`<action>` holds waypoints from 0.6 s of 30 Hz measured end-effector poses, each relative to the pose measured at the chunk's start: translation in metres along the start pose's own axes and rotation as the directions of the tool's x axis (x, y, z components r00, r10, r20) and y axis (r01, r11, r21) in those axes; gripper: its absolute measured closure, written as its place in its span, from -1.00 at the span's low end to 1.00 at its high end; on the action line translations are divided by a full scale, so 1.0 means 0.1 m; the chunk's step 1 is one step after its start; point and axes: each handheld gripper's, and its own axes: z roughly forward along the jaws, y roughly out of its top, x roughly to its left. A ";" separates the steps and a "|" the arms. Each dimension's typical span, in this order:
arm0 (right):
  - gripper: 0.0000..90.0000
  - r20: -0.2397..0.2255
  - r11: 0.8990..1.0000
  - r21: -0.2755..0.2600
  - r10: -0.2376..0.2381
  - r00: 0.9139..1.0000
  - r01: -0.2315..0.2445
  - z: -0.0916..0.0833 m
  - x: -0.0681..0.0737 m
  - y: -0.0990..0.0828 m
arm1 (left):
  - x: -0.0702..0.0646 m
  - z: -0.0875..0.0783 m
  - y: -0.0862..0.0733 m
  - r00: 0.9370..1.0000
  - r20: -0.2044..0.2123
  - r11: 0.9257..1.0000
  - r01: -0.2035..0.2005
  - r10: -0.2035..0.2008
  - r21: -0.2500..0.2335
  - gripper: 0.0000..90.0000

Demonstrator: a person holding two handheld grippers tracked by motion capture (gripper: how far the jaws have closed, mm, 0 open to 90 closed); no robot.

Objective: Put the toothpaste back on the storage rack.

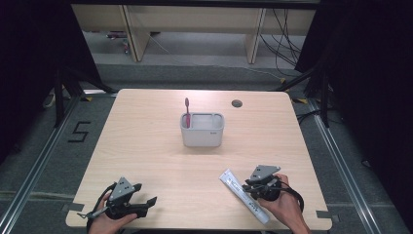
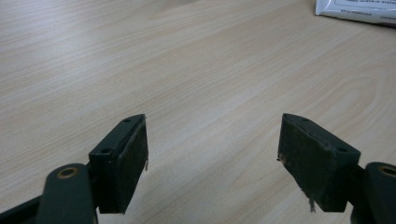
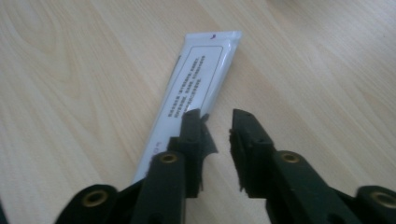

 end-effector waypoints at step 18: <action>0.23 -0.043 0.985 0.175 0.009 0.999 -0.001 0.02 0.17 0.12 | 0.01 -0.01 0.00 1.000 0.005 1.000 -0.026 0.026 0.013 -0.47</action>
